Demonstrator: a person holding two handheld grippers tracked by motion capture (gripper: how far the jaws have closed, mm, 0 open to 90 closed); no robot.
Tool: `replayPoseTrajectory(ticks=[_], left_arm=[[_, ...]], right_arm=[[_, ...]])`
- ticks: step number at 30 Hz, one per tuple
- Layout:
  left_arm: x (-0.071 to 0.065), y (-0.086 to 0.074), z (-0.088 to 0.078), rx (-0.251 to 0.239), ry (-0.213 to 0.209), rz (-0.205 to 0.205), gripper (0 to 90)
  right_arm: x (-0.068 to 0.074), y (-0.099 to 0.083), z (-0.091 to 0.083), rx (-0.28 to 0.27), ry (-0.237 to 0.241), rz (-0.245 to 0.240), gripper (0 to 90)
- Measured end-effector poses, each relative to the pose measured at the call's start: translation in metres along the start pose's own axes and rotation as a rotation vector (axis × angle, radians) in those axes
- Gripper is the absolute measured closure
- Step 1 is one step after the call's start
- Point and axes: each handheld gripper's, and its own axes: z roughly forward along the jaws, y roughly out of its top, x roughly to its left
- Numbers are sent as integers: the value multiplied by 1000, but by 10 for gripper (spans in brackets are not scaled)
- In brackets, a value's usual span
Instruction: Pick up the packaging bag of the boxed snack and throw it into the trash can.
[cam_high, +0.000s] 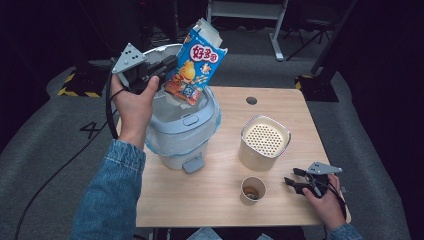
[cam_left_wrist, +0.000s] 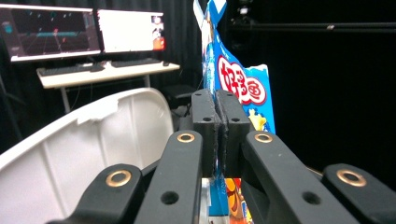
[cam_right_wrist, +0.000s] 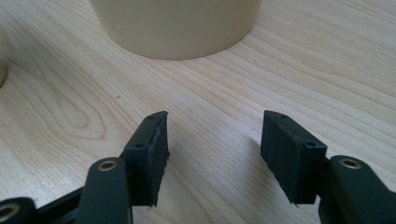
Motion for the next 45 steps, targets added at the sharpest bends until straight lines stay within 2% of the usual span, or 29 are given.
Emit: replayPoseTrajectory(ticks=[3, 6, 13, 22, 25, 26, 27, 28, 29, 30, 32, 33, 36, 41, 42, 45], left_arm=[[2, -2, 1, 13, 7, 2, 875], [4, -7, 3, 29, 5, -14, 874], [7, -14, 8, 57, 12, -9, 872], [4, -17, 16, 107, 10, 5, 864], [3, -18, 18, 108, 8, 4, 844], [4, -18, 19, 110, -8, -15, 827], [4, -18, 19, 110, -8, -15, 809], [5, -19, 19, 137, -36, -46, 772], [5, -19, 19, 137, -36, -46, 723], [4, -18, 19, 173, -58, -50, 656], [1, -17, 16, 204, -50, -27, 535], [1, -17, 16, 204, -50, -27, 518], [-4, -15, 7, 230, -43, 20, 416], [-8, -13, -5, 242, -55, 52, 363], [-11, -12, -13, 239, -67, 60, 358], [-13, -12, -22, 233, -87, 55, 336]], right_arm=[[0, 0, 0, 0, -1, 0, 421], [0, 0, 0, 0, -1, 0, 421], [0, 0, 0, 0, -1, -1, 421], [0, 0, 0, 0, -1, 0, 421], [0, 0, 0, 0, -1, 0, 421], [0, 0, 0, 0, 0, 0, 421], [0, 0, 0, 0, 0, 0, 421], [0, 0, 0, 0, 0, -1, 421], [0, 0, 0, 0, 0, -1, 421], [0, 0, 0, 0, -1, 0, 421], [0, 0, 0, 0, -1, -1, 421], [0, 0, 0, 0, -1, -1, 421], [0, 0, 0, 0, -1, 0, 421], [0, 0, 0, 0, -1, 0, 421], [0, 0, 0, 0, -1, 0, 421], [0, 0, 0, 0, -1, 0, 420]])
